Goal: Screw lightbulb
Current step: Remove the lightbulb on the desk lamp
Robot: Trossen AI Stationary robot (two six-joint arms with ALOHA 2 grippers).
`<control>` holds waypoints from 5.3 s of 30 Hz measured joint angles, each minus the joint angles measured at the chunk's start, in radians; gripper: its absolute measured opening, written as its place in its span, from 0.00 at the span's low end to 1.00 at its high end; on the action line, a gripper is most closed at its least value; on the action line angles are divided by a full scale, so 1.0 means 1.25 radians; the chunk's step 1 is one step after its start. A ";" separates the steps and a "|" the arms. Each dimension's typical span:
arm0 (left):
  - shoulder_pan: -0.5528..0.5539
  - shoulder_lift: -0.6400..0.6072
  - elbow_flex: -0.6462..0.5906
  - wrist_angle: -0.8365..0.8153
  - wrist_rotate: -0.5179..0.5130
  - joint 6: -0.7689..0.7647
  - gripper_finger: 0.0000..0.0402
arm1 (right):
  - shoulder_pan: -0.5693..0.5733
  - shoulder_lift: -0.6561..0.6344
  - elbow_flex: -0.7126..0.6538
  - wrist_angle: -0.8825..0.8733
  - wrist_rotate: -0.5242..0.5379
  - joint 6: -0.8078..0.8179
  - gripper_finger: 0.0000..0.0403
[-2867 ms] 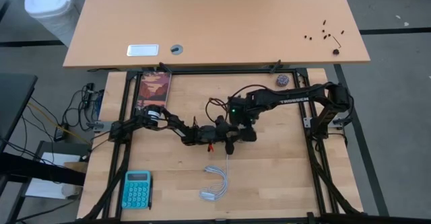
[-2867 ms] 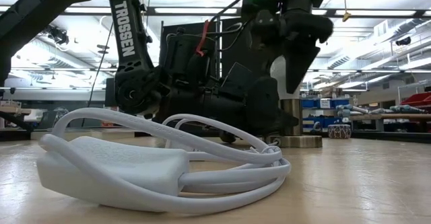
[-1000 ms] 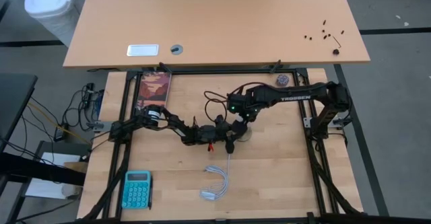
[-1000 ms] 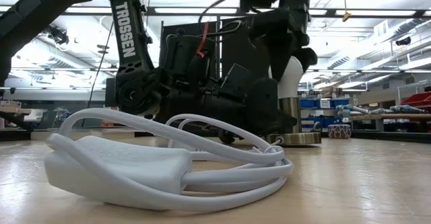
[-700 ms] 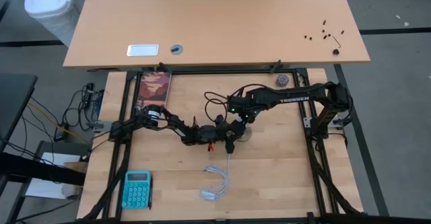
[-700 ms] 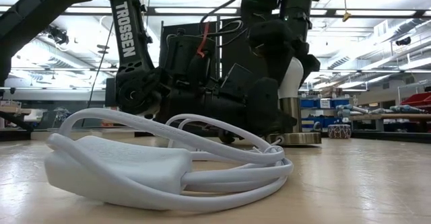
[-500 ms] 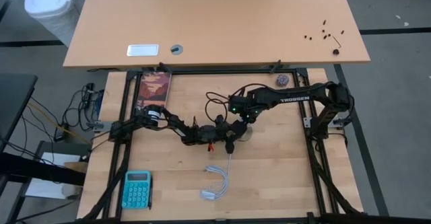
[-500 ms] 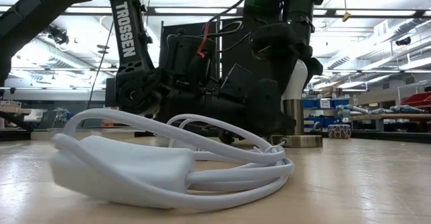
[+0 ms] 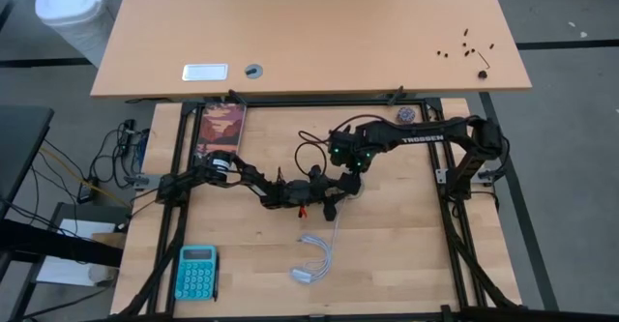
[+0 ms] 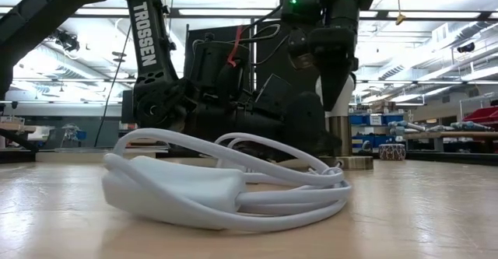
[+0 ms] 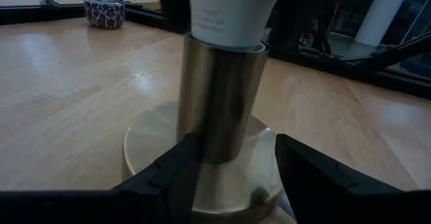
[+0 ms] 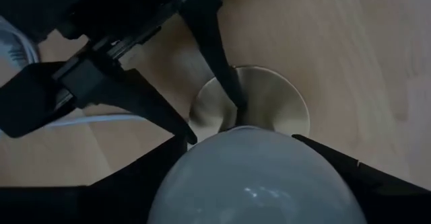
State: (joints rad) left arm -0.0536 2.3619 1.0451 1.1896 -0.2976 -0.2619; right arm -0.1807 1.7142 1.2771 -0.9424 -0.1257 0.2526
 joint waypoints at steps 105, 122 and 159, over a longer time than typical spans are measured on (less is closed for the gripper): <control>0.003 0.000 0.128 -0.168 -0.051 0.116 0.47 | 0.008 0.001 0.015 -0.036 -0.035 -1.084 0.68; -0.001 -0.001 0.129 -0.168 -0.045 0.091 0.47 | 0.019 -0.006 0.067 -0.098 0.007 -0.737 0.81; -0.001 -0.001 0.130 -0.192 -0.054 0.078 0.47 | 0.012 0.000 0.034 -0.078 0.028 0.215 0.79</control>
State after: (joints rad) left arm -0.0545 2.3608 1.2076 0.9497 -0.3656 -0.1644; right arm -0.1658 1.7145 1.3201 -1.0397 -0.0914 0.5209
